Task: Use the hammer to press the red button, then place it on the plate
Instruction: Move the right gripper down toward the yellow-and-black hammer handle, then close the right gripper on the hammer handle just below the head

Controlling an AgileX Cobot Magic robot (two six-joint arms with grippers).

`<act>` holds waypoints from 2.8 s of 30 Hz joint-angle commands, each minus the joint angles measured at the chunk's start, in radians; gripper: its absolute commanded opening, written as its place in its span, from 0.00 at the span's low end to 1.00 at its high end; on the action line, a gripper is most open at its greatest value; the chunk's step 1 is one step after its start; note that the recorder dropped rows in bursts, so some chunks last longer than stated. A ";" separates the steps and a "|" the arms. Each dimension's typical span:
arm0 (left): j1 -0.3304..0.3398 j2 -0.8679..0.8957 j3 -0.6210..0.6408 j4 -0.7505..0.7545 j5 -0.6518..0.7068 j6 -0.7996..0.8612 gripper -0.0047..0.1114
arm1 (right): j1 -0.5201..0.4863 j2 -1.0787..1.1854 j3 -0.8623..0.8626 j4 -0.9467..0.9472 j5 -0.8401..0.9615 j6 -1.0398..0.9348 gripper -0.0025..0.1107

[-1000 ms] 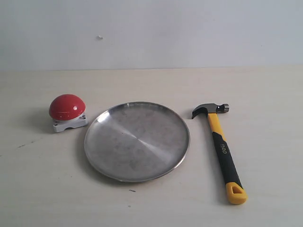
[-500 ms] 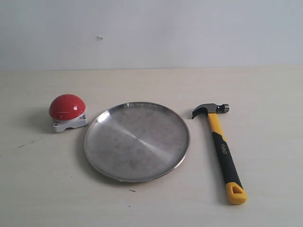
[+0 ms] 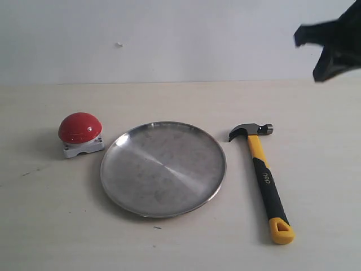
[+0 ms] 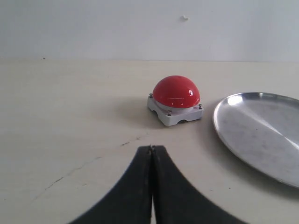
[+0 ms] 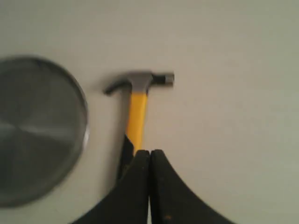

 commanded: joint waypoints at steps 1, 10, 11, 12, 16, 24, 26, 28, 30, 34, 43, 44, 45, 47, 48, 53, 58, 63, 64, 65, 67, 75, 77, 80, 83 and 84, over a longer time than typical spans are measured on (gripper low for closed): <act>0.002 -0.007 0.000 -0.002 -0.004 -0.004 0.04 | 0.113 0.189 -0.079 -0.222 0.173 0.169 0.02; 0.002 -0.007 0.000 -0.002 -0.004 -0.004 0.04 | 0.251 0.400 -0.156 -0.224 0.099 0.177 0.02; 0.002 -0.007 0.000 -0.002 -0.004 -0.004 0.04 | 0.251 0.417 -0.173 -0.221 0.099 0.177 0.02; 0.002 -0.007 0.000 -0.002 -0.004 -0.004 0.04 | 0.251 0.432 -0.190 -0.216 0.099 0.179 0.02; 0.002 -0.007 0.000 -0.002 -0.004 -0.004 0.04 | 0.251 0.478 -0.241 -0.223 0.102 0.193 0.04; 0.002 -0.007 0.000 -0.002 -0.004 -0.004 0.04 | 0.251 0.521 -0.261 -0.237 0.098 0.195 0.35; 0.002 -0.007 0.000 -0.002 -0.004 -0.004 0.04 | 0.251 0.530 -0.261 -0.237 0.095 0.197 0.43; 0.002 -0.007 0.000 -0.002 -0.004 -0.004 0.04 | 0.251 0.541 -0.261 -0.237 0.087 0.197 0.48; 0.002 -0.007 0.000 -0.002 -0.004 -0.004 0.04 | 0.251 0.553 -0.261 -0.237 0.067 0.197 0.53; 0.002 -0.007 0.000 -0.002 -0.004 -0.004 0.04 | 0.251 0.573 -0.261 -0.237 0.007 0.199 0.56; 0.002 -0.007 0.000 -0.002 -0.004 -0.004 0.04 | 0.251 0.615 -0.261 -0.309 -0.036 0.300 0.56; 0.002 -0.007 0.000 -0.002 -0.004 -0.004 0.04 | 0.251 0.621 -0.261 -0.309 -0.035 0.300 0.56; 0.002 -0.007 0.000 -0.002 -0.004 -0.004 0.04 | 0.251 0.629 -0.261 -0.309 -0.033 0.300 0.56; 0.002 -0.007 0.000 -0.002 -0.004 -0.004 0.04 | 0.249 0.639 -0.261 -0.307 -0.033 0.300 0.56; 0.002 -0.007 0.000 -0.002 -0.004 -0.004 0.04 | 0.249 0.642 -0.261 -0.305 -0.033 0.300 0.56; 0.002 -0.007 0.000 -0.002 -0.004 -0.004 0.04 | 0.249 0.651 -0.261 -0.305 -0.035 0.300 0.56; 0.002 -0.007 0.000 -0.002 -0.004 -0.004 0.04 | 0.249 0.651 -0.261 -0.307 -0.033 0.300 0.56; 0.002 -0.007 0.000 -0.002 -0.004 -0.004 0.04 | 0.249 0.651 -0.261 -0.305 -0.032 0.300 0.56; 0.002 -0.007 0.000 -0.002 -0.004 -0.004 0.04 | 0.249 0.651 -0.261 -0.305 -0.032 0.300 0.56; 0.002 -0.007 0.000 -0.002 -0.004 -0.004 0.04 | 0.249 0.651 -0.261 -0.305 -0.032 0.300 0.56; 0.002 -0.007 0.000 -0.002 -0.004 -0.004 0.04 | 0.249 0.656 -0.261 -0.305 -0.032 0.300 0.56; 0.002 -0.007 0.000 -0.002 -0.004 -0.004 0.04 | 0.249 0.682 -0.261 -0.305 -0.035 0.300 0.56; 0.002 -0.007 0.000 -0.002 -0.004 -0.004 0.04 | 0.249 0.682 -0.261 -0.305 -0.035 0.300 0.55; 0.002 -0.007 0.000 -0.002 -0.004 -0.004 0.04 | 0.249 0.682 -0.261 -0.305 -0.035 0.300 0.52; 0.002 -0.007 0.000 -0.002 -0.004 -0.004 0.04 | 0.249 0.682 -0.261 -0.305 -0.035 0.300 0.42; 0.002 -0.007 0.000 -0.002 -0.004 -0.004 0.04 | 0.249 0.682 -0.261 -0.305 -0.033 0.300 0.37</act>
